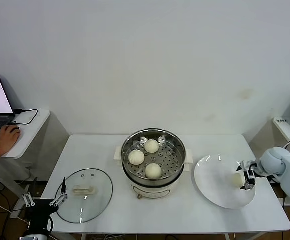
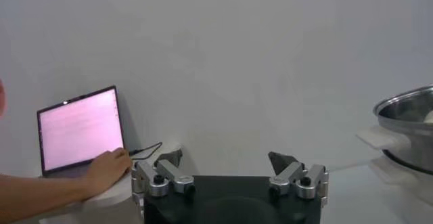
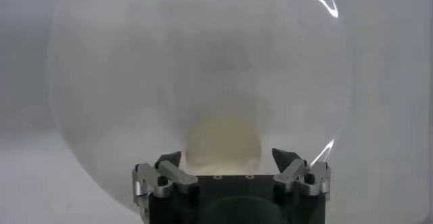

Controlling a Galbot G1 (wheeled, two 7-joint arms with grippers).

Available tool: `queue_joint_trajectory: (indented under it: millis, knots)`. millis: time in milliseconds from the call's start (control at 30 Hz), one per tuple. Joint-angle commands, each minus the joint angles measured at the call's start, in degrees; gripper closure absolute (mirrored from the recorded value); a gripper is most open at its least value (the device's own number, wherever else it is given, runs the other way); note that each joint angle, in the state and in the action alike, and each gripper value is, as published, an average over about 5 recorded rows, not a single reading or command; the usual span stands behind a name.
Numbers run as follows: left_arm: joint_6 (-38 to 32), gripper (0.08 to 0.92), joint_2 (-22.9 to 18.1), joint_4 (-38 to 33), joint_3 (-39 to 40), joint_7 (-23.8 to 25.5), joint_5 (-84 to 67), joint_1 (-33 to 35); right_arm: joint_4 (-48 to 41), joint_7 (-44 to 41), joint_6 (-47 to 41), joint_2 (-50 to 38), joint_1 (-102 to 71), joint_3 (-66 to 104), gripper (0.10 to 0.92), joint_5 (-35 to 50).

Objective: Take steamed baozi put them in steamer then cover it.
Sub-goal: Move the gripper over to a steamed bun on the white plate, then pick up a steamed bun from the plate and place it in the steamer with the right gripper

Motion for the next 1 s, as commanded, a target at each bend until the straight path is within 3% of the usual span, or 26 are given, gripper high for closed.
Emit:
queue_joint_trajectory:
  millis: [33,200,533,800,1000]
  knots:
    - [0.0,0.177,0.0,0.0,0.0,0.0,0.0,0.0,-1.1,-0.2,0.0,1.1,-0.5,0.6,0.289,-0.4]
    - [0.0,0.177,-0.1,0.0,0.0,0.0,0.0,0.0,-0.7,-0.7,0.1,0.2,-0.1,0.5,0.365,-0.2]
    - [0.0,0.177,-0.1,-0.5,0.0,0.0,-0.1,0.1,4.7,-2.0,-1.7,-4.4,7.2,-5.1,0.440,4.0]
    - [0.1,0.177,0.1,-0.5,0.8,0.1,0.0,-0.8,14.9,-2.6,-7.1,-8.7,30.2,-22.2,0.440,15.4]
    - [0.2,0.177,0.4,-0.3,1.6,0.1,0.0,-1.6,22.5,-0.9,-12.8,-6.8,51.5,-38.1,0.434,27.7]
